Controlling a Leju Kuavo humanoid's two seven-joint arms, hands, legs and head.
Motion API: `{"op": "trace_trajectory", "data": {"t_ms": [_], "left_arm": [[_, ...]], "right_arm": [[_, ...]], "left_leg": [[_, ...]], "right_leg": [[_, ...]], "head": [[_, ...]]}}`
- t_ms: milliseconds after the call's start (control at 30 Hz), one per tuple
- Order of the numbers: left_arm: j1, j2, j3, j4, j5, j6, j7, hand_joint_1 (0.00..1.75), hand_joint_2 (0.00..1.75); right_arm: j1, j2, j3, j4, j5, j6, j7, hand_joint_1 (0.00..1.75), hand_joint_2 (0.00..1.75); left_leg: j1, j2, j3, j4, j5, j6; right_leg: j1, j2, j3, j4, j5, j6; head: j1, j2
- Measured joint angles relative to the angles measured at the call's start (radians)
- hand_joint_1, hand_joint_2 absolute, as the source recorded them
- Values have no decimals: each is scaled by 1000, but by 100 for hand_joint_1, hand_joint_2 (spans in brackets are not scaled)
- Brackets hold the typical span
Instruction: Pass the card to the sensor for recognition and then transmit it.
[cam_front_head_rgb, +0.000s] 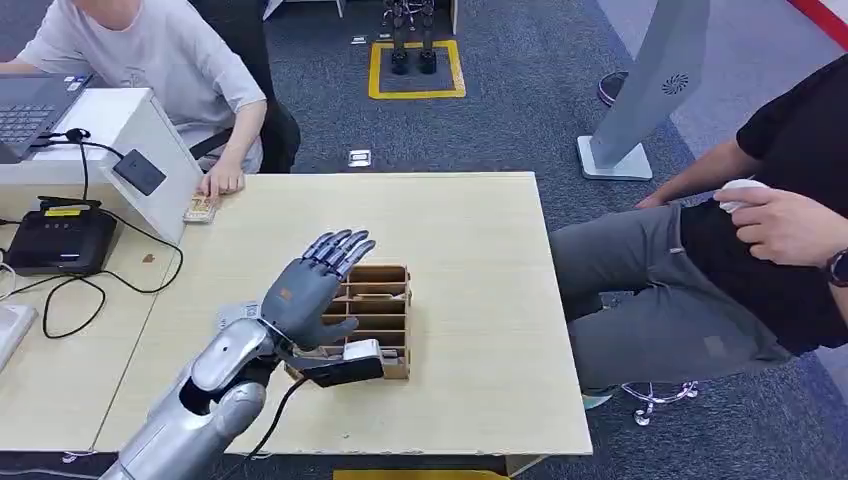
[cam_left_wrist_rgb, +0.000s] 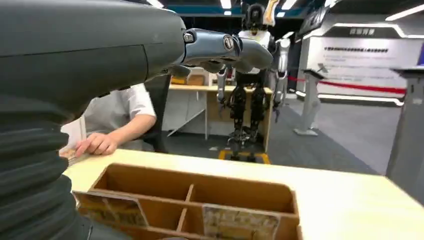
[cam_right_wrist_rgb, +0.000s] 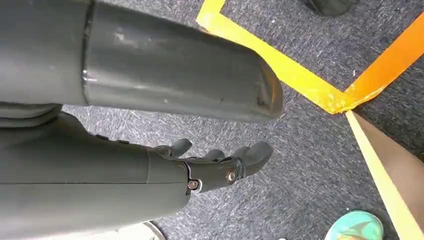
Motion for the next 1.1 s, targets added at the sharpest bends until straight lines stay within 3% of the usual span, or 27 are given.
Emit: {"op": "trace_trajectory", "data": {"t_ms": [433,667,1100], "left_arm": [[2,-14,93,55,-30,-4,12,0,175],[3,-14,101,61,-22,-29,-39,0,175],[2,-8,103,61,-46,-26,-29,0,175]], "right_arm": [[0,3,-3,0,15,2,-6,0,0],[0,3,-6,0,17,1,-10,0,0],[0,3,-21,0,20,1,-10,0,0]], "left_leg": [[0,0,0,0,0,0],[0,0,0,0,0,0],[0,0,0,0,0,0]], "right_leg": [[0,0,0,0,0,0],[0,0,0,0,0,0],[0,0,0,0,0,0]], "head": [[0,0],[0,0],[0,0]]}}
